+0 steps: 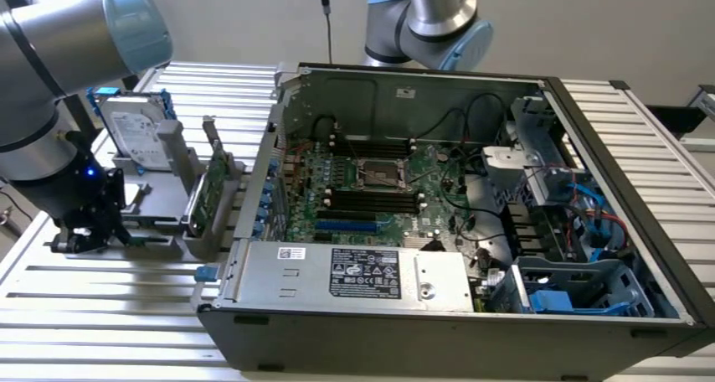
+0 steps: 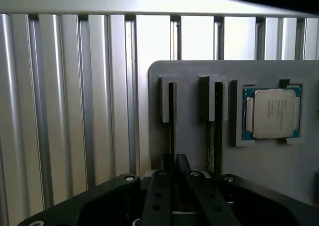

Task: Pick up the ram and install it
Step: 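Pick up the ram and move it above insertion slot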

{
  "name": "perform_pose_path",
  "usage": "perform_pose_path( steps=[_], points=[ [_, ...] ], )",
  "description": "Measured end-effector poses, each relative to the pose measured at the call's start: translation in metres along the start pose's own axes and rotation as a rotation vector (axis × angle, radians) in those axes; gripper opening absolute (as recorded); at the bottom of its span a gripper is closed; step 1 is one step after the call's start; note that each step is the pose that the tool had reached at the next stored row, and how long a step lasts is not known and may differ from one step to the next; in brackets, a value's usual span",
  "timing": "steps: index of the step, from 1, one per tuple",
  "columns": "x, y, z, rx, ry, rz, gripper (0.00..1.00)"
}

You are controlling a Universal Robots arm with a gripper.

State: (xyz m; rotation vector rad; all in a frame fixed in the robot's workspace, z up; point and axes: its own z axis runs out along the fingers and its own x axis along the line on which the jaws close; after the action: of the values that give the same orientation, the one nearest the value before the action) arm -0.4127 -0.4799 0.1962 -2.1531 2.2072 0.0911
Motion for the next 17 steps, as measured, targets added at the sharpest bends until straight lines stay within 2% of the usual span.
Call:
perform_pose_path(
  steps=[1,5,17],
  points=[
    [0.0000,0.0000,0.0000,-0.0005,-0.0001,0.000,0.13],
    [0.0000,-0.0005,0.0001,-0.0041,-0.0001,0.002,0.13],
    [-0.0001,-0.0019,-0.0003,-0.0213,0.0002,0.023,0.13]
  ],
)
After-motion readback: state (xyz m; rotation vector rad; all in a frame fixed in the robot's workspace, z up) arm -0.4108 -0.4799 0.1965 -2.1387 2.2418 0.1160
